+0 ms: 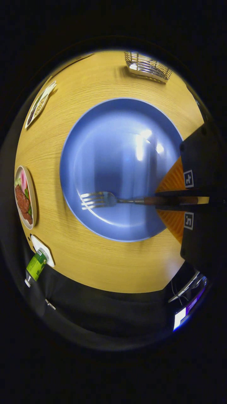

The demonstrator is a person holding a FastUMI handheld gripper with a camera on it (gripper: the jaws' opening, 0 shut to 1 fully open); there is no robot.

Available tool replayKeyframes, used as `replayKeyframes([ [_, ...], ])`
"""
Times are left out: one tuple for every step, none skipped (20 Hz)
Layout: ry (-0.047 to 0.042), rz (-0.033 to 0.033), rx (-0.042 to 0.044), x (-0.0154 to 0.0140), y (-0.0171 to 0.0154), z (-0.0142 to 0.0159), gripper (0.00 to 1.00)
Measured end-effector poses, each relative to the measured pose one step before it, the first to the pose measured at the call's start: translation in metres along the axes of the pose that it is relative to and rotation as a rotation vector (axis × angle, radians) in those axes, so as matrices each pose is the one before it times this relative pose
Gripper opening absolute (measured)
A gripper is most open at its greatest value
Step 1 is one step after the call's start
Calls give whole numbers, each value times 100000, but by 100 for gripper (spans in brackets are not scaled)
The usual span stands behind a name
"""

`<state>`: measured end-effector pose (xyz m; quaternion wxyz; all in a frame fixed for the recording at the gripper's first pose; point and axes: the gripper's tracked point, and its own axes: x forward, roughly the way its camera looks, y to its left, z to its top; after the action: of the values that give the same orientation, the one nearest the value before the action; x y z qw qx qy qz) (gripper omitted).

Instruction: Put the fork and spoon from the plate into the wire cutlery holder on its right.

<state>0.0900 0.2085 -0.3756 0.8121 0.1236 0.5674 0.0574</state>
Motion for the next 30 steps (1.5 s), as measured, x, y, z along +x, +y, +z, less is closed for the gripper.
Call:
replayKeyframes([
  [-323, 1545, -126, -131, 61, -11, 12],
  [16, 2310, 19, -44, 106, 42, 12],
  [144, 2528, -627, -350, 216, 6, 10],
  [-1081, 2313, -763, -405, 277, 192, 10],
  [-1009, 2068, -403, -481, 251, 125, 10],
  [-785, 1504, -654, -484, 138, 177, 7],
  [-1001, 816, -1102, -614, 59, 188, 7],
  [-1191, 129, -923, -837, -106, 177, 7],
  [-635, 787, -561, -996, -6, 107, 7],
  [-664, 539, -1128, -1121, 8, 49, 7],
  [-889, 189, -1684, -1307, -179, 105, 7],
  [-1064, 197, -1961, -1370, -297, 96, 7],
  [-589, 276, -1777, -1368, -421, 64, 7],
  [56, 181, -1181, -1247, -527, -163, 7],
  [336, -181, -510, -1342, -645, -250, 7],
  [82, -256, -882, -1274, -721, -181, 7],
  [163, -702, -1184, -1337, -806, -172, 7],
  [524, -1183, -1430, -1252, -920, -326, 7],
  [719, -1882, -1986, -1290, -1100, -377, 7],
  [272, -2350, -1897, -1256, -1186, -387, 7],
  [865, -1460, -1569, -1247, -1065, -501, 7],
  [2256, -335, -1394, -1149, -615, -821, 7],
  [2370, -336, -1205, -1088, -682, -769, 7],
  [2518, -1037, -1661, -1148, -917, -587, 7],
  [2413, -1316, -1865, -940, -929, -577, 7],
  [2447, -1628, -1625, -906, -984, -508, 7],
  [2501, -2435, -1386, -754, -1129, -423, 7],
  [1735, -1729, -1179, -652, -949, -245, 7],
  [2043, -567, -798, -468, -746, -267, 7],
  [2958, -322, -305, -356, -684, -327, 7],
])
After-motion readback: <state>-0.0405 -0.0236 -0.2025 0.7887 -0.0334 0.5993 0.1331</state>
